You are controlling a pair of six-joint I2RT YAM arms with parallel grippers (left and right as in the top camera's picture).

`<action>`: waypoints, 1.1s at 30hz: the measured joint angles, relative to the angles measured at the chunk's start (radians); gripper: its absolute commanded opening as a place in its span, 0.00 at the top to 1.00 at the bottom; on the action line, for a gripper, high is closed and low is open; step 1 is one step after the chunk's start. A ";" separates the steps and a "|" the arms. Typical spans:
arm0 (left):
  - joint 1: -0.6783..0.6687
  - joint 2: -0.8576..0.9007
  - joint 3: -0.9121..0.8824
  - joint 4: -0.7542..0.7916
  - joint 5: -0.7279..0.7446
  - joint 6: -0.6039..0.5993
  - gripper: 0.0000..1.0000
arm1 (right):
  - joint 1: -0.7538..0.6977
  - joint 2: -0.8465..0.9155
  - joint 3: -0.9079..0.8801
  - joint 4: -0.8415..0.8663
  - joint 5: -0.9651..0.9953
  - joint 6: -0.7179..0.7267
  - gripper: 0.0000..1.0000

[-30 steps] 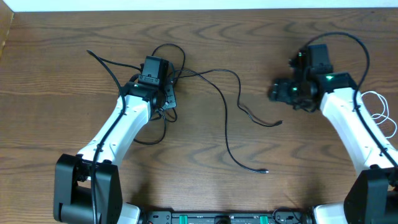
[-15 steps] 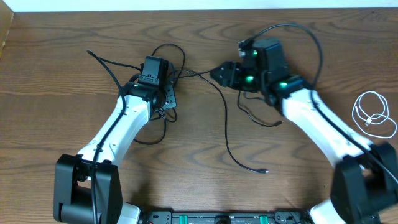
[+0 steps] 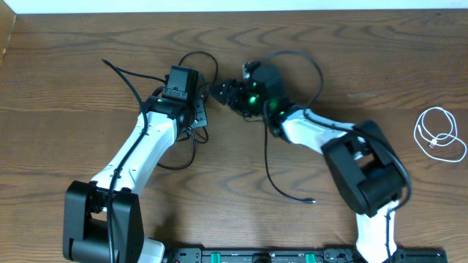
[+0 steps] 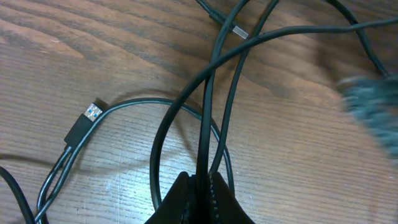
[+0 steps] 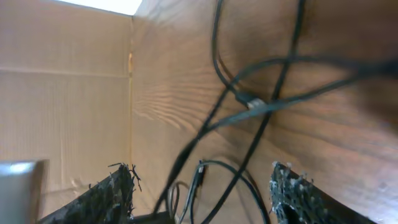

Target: Untangle cables

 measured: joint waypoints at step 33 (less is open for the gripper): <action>0.000 0.000 0.000 0.000 0.000 0.000 0.92 | 0.067 0.134 0.000 0.202 0.328 0.157 0.53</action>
